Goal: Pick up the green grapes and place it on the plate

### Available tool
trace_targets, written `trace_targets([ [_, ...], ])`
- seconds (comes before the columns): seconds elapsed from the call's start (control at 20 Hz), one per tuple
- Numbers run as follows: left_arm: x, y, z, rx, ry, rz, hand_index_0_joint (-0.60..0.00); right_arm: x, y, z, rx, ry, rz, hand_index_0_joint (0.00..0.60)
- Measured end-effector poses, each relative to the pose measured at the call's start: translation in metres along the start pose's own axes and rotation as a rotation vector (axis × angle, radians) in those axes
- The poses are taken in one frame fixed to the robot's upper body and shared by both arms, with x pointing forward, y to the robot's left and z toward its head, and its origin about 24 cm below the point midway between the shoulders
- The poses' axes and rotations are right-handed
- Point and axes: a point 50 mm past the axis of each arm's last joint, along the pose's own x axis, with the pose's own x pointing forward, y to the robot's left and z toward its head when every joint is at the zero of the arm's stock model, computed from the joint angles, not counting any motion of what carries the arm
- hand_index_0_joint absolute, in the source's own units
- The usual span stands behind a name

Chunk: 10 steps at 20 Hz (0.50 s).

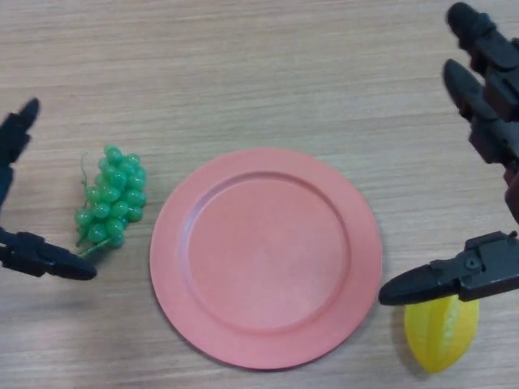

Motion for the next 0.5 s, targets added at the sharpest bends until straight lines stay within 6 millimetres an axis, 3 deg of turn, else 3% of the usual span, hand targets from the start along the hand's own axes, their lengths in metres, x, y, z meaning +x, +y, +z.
trace_targets([
  [0.2, 0.015, -0.021, 0.006, 0.175, -0.025, -0.085, 0.0, -0.003, 0.0, -0.001, 0.019, 0.014, 0.022, 0.0],
  [0.5, 0.025, -0.029, 0.0, 0.344, 0.001, -0.092, 0.0, -0.009, -0.013, -0.002, 0.012, 0.008, -0.035, 0.0],
])
